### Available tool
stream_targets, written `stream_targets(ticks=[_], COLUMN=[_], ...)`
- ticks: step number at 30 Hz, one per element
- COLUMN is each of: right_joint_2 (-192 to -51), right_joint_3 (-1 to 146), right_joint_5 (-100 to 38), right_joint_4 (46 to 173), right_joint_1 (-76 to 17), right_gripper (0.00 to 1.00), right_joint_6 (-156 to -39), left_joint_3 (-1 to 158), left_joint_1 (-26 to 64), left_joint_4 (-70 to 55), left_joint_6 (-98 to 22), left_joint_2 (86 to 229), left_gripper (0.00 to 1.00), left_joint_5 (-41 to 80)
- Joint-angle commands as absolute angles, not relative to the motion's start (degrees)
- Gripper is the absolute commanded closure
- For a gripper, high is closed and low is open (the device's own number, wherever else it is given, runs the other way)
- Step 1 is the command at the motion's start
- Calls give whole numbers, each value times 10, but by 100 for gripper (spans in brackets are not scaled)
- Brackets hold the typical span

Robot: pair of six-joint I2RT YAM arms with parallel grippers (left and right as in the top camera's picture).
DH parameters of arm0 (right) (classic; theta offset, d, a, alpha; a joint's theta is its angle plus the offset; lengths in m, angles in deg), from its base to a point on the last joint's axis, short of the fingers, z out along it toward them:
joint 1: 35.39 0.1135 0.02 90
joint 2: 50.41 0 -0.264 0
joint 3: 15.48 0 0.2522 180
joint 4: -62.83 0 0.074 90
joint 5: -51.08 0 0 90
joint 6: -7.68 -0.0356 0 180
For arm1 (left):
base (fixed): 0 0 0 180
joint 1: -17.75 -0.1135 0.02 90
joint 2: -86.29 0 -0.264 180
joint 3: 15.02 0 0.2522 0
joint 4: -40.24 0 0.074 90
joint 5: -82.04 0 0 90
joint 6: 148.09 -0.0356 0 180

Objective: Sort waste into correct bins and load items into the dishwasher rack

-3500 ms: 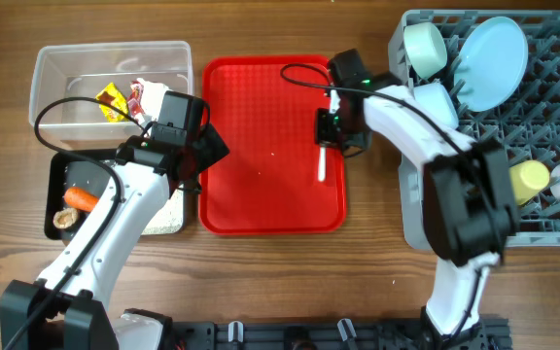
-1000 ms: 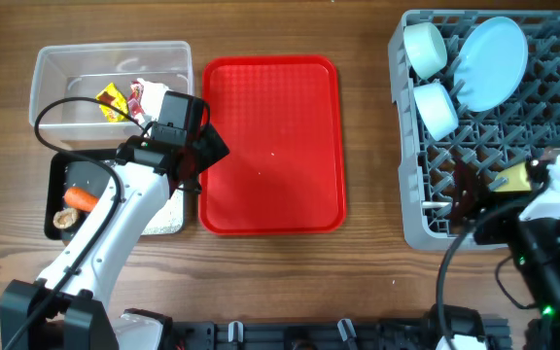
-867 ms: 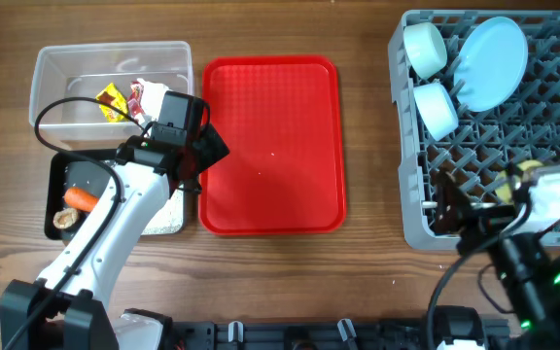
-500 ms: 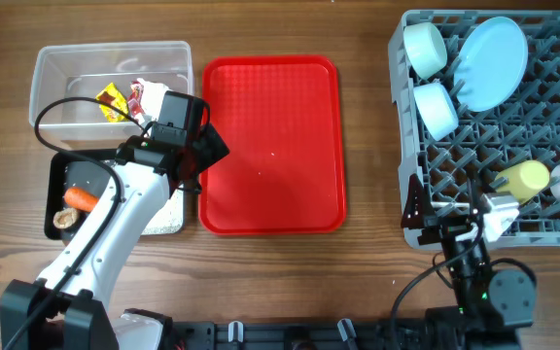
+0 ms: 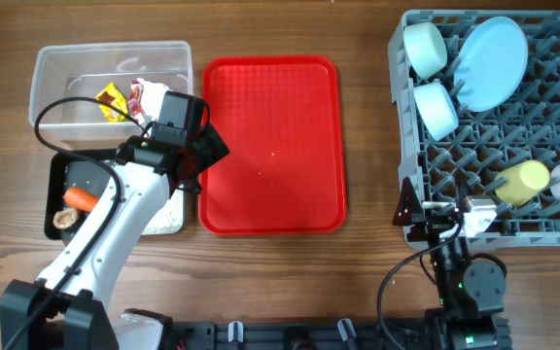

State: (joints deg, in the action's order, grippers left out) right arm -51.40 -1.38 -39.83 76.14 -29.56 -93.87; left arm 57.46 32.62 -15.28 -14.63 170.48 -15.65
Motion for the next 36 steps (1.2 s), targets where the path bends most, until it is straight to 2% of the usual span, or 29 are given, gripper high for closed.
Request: stream_targets(ticks=[1,15,20,26,33,36], right_joint_2=[-507,-511,-511,-511,-511,-511], right_joint_3=[-14,-14,-14,-14,-14,-14], right_joint_5=[-393,-393,-393,-393,-393,-393], right_joint_4=[761,761,761,761,761,761], right_joint_1=[-293,-293,-293,-293,-293,-293], right_gripper=[0,0,1,0,0,0], right_joint_6=[-945,-945,-945,-945,-945,-945], left_joint_3=[575,574,574,549,345,244], left_joint_1=[323,323,323,298,217,199], left_joint_4=[-153,-153,-173,-182,-47,61], left_joint_6=[-141,-141,-141,-143,-144,-216], left_joint_2=[1708,1708,1667,1481,1215,1115], left_gripper=[0,0,0,0,0,0], left_joint_5=[-166,-166,-166,-193,-158,-123])
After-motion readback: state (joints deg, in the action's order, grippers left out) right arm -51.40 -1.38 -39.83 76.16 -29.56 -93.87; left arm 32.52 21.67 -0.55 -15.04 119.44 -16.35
